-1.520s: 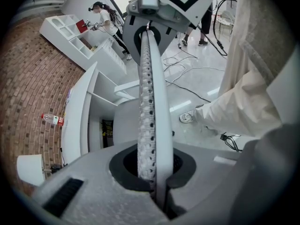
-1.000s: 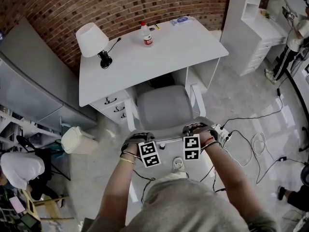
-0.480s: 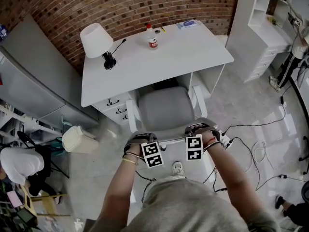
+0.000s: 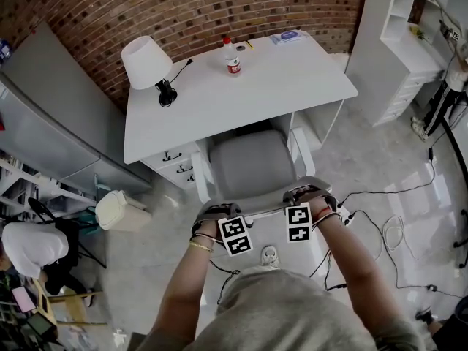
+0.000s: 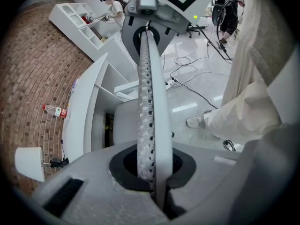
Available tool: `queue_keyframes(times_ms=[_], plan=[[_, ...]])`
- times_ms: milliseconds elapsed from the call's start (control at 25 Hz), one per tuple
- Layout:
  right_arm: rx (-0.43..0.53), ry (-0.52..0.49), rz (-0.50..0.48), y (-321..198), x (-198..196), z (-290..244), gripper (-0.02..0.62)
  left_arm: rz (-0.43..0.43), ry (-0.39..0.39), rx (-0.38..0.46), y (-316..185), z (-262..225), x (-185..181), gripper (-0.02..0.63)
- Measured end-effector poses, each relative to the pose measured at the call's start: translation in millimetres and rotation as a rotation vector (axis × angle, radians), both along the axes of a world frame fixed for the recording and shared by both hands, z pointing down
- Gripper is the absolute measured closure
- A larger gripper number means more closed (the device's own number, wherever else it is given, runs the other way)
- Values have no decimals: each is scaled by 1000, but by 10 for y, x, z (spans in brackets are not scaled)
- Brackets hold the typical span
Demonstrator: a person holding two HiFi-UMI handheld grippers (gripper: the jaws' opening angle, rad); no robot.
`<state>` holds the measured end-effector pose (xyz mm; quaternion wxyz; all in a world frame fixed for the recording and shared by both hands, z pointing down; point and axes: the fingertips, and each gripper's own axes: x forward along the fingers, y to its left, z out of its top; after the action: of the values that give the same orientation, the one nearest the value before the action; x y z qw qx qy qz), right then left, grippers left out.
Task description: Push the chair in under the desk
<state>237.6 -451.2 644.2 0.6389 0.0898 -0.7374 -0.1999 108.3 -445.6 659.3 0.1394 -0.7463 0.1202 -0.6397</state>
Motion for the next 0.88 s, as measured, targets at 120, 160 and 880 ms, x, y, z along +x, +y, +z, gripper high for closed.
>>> queue_keyframes(times_ms=[120,160,880], plan=[[-2,1,-7,-23,29,6,586,-8,0,-2,-9,7,27,592],[-3,1,-9,-30,37,6,586,-11,0,-4,-14,8,36,592],[-7,-1,-49,-150,170,6,586,-48,0,9,-95,4,184,592]])
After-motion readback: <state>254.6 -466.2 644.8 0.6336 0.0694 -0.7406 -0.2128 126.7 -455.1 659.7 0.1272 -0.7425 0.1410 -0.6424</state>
